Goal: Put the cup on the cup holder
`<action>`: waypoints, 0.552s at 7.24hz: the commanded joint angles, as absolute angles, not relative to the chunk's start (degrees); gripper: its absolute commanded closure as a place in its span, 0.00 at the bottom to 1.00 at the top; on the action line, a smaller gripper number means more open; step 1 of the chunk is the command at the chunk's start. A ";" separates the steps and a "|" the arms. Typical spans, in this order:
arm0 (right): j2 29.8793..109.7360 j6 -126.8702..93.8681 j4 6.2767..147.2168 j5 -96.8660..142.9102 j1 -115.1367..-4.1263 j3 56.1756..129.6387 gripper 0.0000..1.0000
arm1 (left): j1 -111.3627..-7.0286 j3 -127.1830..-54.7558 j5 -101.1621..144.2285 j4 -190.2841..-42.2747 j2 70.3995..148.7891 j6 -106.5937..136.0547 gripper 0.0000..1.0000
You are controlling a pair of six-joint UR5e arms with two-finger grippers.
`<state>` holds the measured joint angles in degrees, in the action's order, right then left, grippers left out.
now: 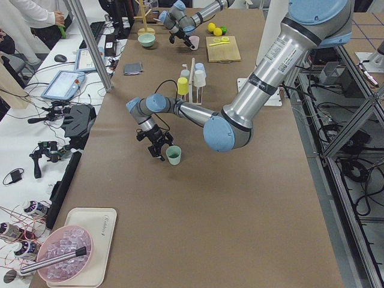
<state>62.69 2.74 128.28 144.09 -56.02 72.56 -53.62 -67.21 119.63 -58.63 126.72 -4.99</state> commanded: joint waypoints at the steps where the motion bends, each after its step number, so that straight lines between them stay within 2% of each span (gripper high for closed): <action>1: 62.58 2.81 127.53 144.14 -57.30 72.95 0.64 | -53.18 -66.28 119.71 -58.54 126.65 -4.75 0.02; 4: 62.40 2.81 124.56 144.23 -60.10 73.82 0.69 | -52.65 -65.92 119.79 -58.19 126.65 -4.75 0.02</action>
